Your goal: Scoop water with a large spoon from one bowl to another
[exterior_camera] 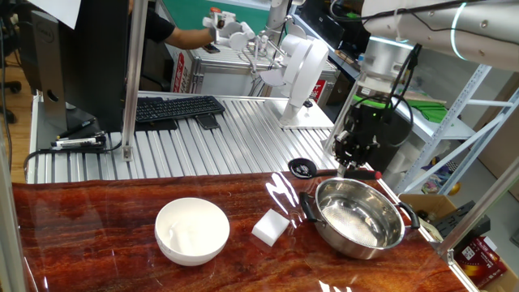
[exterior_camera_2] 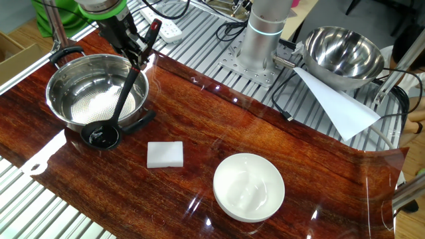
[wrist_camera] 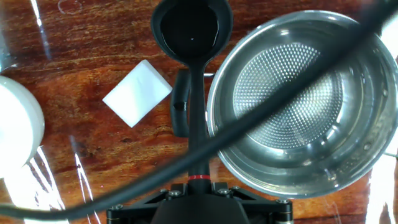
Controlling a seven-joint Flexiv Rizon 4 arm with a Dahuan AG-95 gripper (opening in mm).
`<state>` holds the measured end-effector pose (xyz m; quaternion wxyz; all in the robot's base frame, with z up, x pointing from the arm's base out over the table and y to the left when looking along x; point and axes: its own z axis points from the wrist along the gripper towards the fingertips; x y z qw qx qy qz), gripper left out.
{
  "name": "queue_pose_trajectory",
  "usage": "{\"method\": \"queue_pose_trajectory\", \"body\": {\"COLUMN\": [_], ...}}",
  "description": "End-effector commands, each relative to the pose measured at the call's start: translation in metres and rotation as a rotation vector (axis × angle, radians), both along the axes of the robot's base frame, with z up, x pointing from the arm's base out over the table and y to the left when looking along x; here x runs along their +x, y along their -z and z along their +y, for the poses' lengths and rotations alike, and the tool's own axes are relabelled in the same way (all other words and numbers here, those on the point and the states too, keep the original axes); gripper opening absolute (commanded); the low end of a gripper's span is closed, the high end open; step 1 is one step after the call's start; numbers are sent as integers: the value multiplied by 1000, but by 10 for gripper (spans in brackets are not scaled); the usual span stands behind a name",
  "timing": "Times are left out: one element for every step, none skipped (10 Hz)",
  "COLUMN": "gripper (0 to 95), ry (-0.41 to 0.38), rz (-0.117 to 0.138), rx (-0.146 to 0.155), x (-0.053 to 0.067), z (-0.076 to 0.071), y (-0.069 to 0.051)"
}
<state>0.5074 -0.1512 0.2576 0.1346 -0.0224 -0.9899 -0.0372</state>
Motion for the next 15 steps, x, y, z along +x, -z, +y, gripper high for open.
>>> {"method": "queue_pose_trajectory", "body": {"gripper": [0,0,0,0,0,0,0,0,0,0,0,0,0,0,0], "ry": [-17,-30,-48,-64,-66,-67,-77,-97,-104,-113,-113,-111,-115,-121,-109], "rz": [-17,-21,-33,-49,-55,-68,-66,-68,-72,-80,-81,-82,-85,-82,-85], "rx": [3,10,23,29,29,26,31,43,64,69,75,77,78,85,89], "x": [-2,-2,-2,-2,-2,-2,-2,-2,-2,-2,-2,-2,-2,-2,-2], "z": [0,0,0,0,0,0,0,0,0,0,0,0,0,0,0], "y": [2,2,2,2,2,2,2,2,2,2,2,2,2,2,2]}}
